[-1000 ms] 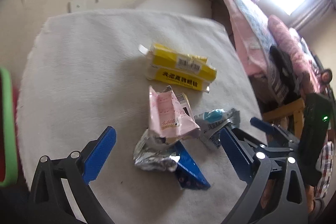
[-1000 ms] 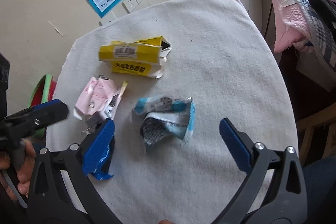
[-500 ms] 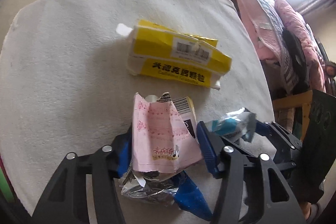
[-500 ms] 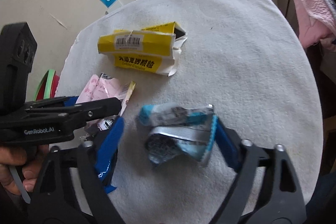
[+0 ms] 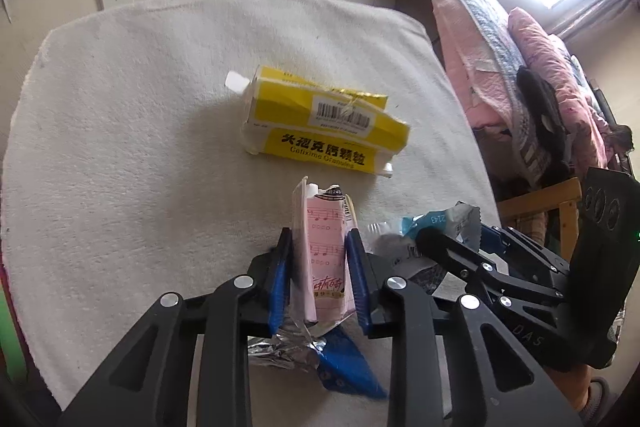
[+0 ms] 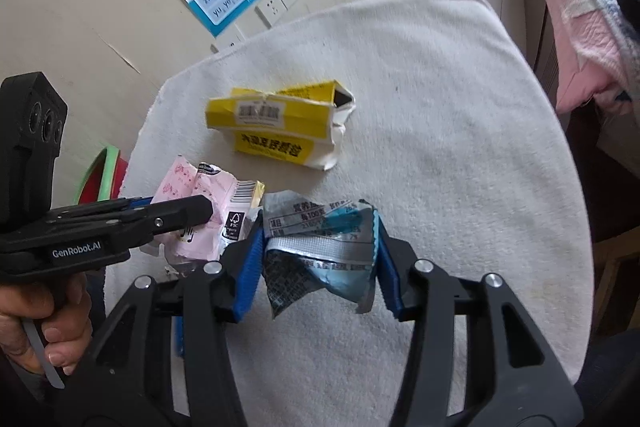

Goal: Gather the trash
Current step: 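Grasp the pink wrapper with the left tool while the right tool grasps the blue-white wrapper, then carry the pink and blue-white wrappers over the red bucket and open both tools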

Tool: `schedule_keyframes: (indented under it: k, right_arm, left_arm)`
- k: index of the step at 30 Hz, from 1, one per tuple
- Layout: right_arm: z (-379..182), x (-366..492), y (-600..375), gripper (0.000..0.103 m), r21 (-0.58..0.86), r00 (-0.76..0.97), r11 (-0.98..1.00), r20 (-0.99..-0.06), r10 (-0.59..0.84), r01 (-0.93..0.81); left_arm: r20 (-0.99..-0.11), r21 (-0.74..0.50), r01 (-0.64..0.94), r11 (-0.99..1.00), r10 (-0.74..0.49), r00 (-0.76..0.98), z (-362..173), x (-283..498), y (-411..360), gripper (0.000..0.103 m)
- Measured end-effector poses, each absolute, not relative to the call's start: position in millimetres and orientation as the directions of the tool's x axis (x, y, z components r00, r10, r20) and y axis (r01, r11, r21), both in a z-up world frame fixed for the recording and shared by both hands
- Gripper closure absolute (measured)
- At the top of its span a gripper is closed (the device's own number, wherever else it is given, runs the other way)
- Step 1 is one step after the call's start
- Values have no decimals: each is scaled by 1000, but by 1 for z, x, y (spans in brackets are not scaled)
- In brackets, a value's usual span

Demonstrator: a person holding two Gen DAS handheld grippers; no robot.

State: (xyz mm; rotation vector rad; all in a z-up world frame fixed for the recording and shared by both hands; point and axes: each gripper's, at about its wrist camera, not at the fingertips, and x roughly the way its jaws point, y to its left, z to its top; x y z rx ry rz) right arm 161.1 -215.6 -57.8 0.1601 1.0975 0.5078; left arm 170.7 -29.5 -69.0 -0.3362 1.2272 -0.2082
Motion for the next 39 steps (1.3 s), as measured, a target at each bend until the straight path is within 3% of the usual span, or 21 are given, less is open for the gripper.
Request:
schedule_keyframes:
  k: [15, 39]
  right_arm:
    - [-21, 133, -227, 55, 332, 425, 885, -784, 451, -326]
    - [14, 94, -153, 55, 266, 418, 844, -774, 475, -466]
  left_arm:
    - [-852, -358, -8, 934, -323, 412, -30, 127, -25, 78]
    - [-796, -395, -180, 901, -238, 556, -9, 44, 81, 78]
